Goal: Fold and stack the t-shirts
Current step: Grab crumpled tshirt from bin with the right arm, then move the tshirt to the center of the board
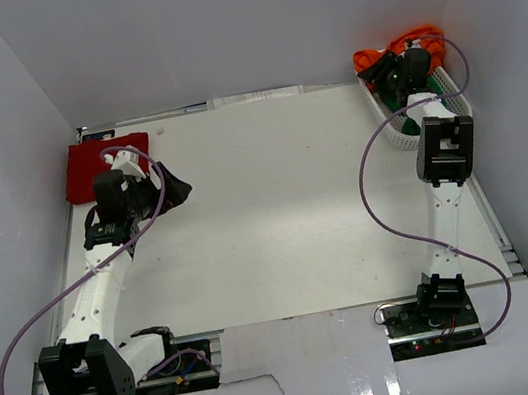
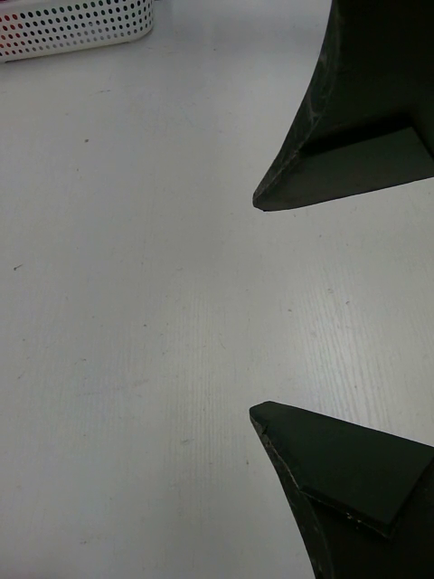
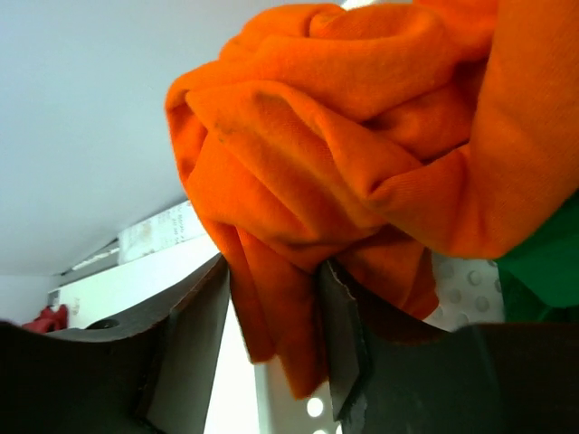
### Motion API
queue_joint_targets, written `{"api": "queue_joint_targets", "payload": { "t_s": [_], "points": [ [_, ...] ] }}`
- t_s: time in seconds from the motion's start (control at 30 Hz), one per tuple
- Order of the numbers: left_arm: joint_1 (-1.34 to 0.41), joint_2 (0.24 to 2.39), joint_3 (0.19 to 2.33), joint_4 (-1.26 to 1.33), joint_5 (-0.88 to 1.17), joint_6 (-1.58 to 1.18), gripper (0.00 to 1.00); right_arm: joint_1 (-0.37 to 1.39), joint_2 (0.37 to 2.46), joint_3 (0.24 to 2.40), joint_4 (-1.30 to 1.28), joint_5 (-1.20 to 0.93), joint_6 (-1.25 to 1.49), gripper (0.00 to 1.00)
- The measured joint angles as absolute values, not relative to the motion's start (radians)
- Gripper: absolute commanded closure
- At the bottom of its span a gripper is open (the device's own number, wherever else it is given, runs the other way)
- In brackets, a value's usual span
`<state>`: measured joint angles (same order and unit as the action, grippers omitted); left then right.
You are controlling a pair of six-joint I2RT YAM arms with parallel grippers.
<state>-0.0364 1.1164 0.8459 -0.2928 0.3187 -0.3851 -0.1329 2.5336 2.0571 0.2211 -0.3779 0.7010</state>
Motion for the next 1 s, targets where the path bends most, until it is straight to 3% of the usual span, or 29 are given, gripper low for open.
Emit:
{"api": "queue_joint_targets", "payload": {
  "t_s": [0.17, 0.2, 0.23, 0.3, 0.57, 0.77, 1.0],
  "points": [
    [-0.038, 1.116, 0.846, -0.293, 0.319, -0.382, 0.02, -0.141, 2.529, 2.041, 0.277, -0.405, 0.754, 0.53],
    [-0.039, 1.116, 0.846, -0.293, 0.319, -0.382, 0.02, -0.142, 2.527, 2.034, 0.288, -0.408, 0.761, 0.58],
    [-0.040, 1.115, 0.846, -0.293, 0.319, -0.382, 0.02, -0.142, 2.527, 2.031, 0.293, -0.410, 0.765, 0.78],
    [-0.042, 1.115, 0.846, -0.293, 0.319, -0.382, 0.02, -0.144, 2.527, 2.031, 0.295, -0.411, 0.784, 0.92],
    [-0.043, 1.114, 0.846, -0.292, 0.319, -0.382, 0.02, -0.147, 2.527, 2.046, 0.281, -0.448, 0.800, 0.92],
    [-0.043, 1.114, 0.846, -0.292, 0.319, -0.382, 0.02, -0.120, 2.489, 2.199, 0.050, -0.475, 0.630, 0.92],
    [-0.046, 1.112, 0.846, -0.293, 0.319, -0.382, 0.02, 0.027, 2.085, 2.154, -0.223, -0.542, 0.349, 0.92]
  ]
}}
